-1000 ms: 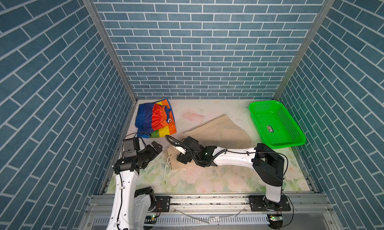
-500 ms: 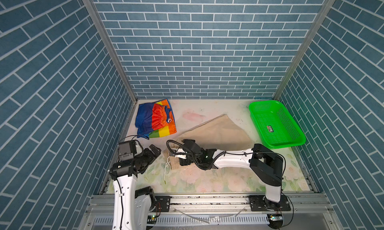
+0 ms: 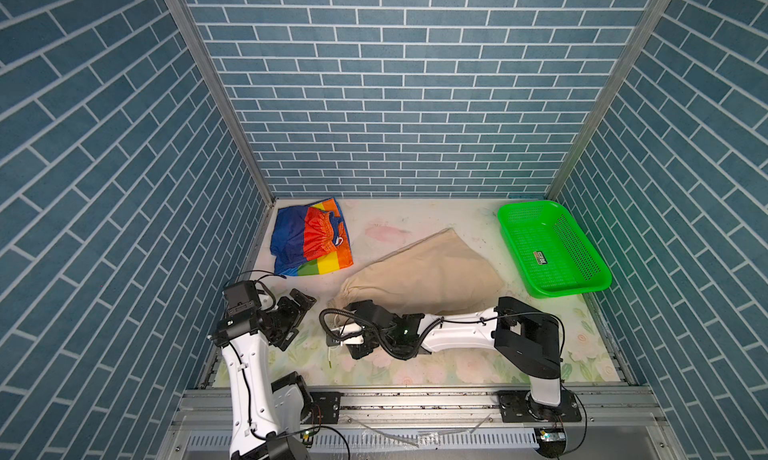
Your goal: Fold and stack the shorts
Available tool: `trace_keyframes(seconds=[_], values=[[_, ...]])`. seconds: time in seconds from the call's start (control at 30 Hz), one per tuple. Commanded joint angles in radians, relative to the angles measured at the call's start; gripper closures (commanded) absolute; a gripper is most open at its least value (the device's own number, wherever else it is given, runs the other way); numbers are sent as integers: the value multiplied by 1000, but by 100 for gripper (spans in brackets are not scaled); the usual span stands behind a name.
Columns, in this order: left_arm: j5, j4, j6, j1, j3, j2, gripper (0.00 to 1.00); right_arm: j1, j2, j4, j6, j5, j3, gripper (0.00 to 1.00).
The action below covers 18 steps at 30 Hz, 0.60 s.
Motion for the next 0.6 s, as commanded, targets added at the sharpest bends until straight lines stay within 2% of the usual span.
trace_keyframes(seconds=[0.0, 0.2, 0.4, 0.5, 0.53, 0.57], values=[[36, 2, 32, 12, 36, -3, 0, 2, 7, -32, 86, -67, 16, 1], [33, -16, 50, 15, 55, 11, 0, -3, 58, -28, 139, -70, 28, 2], [36, -24, 50, 16, 60, 12, 0, -17, 108, -65, 220, -91, 70, 7], [35, -26, 53, 16, 62, 11, 0, -26, 121, -60, 246, -86, 75, 13], [35, -29, 54, 16, 62, 11, 0, -29, 127, -61, 251, -77, 79, 18], [36, -30, 53, 17, 60, 11, 0, -31, 131, -60, 255, -61, 84, 26]])
